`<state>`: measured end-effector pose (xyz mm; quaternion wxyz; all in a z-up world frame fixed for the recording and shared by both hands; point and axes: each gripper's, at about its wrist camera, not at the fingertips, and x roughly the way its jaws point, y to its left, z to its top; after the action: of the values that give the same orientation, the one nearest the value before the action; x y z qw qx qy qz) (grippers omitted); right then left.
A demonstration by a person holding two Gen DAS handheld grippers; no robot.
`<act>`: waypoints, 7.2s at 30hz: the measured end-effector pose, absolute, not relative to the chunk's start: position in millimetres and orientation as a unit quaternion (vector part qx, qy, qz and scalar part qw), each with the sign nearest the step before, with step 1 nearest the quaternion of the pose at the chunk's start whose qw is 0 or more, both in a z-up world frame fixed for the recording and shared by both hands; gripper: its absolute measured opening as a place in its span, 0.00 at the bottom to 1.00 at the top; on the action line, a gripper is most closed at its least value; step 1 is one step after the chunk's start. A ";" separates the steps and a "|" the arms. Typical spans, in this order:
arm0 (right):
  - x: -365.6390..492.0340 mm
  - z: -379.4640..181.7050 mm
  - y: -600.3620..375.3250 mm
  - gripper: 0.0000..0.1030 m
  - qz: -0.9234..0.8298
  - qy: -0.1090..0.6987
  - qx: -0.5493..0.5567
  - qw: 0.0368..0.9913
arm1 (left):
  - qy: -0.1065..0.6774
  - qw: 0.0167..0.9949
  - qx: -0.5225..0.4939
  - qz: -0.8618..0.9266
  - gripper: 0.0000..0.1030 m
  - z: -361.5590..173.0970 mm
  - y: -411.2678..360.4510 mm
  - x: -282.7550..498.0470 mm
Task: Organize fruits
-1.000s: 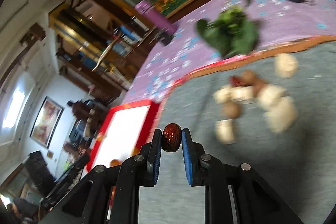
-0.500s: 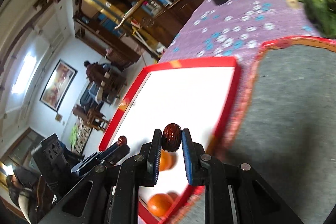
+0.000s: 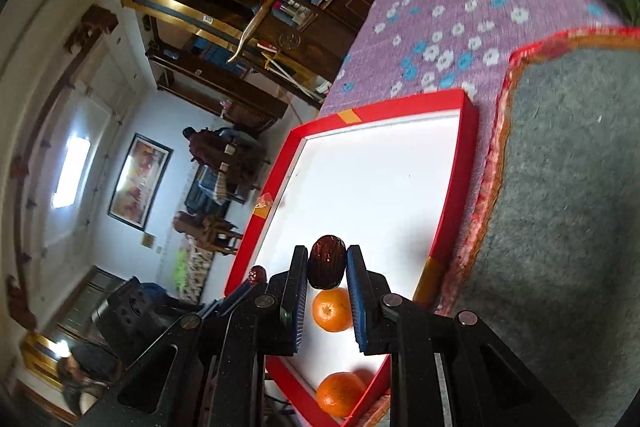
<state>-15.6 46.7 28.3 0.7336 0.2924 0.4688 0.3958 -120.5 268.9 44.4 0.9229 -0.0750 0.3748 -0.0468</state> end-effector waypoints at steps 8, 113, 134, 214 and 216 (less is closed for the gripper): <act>-14.9 25.4 85.0 0.18 0.354 0.497 0.221 0.761 | 0.411 0.910 -0.051 -0.025 0.21 31.1 261.2 -111.4; -35.5 24.5 -221.6 0.28 0.129 0.384 0.275 0.872 | 0.303 0.947 -0.014 -0.105 0.14 107.9 112.4 -127.2; -56.9 43.5 -153.2 0.28 0.228 0.371 0.296 0.850 | 0.307 0.943 0.001 -0.129 0.14 103.2 98.6 -141.5; -66.2 67.5 -145.8 0.28 0.242 0.347 0.310 0.851 | 0.309 0.941 -0.019 -0.136 0.14 98.2 108.7 -133.5; -67.4 67.8 -143.1 0.28 0.243 0.346 0.307 0.852 | 0.308 0.942 -0.020 -0.134 0.14 98.7 109.7 -134.2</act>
<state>-67.4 -143.1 67.8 0.8524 0.3069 0.3465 0.2433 -134.2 109.7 98.7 0.9418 -0.0200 0.3079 -0.1337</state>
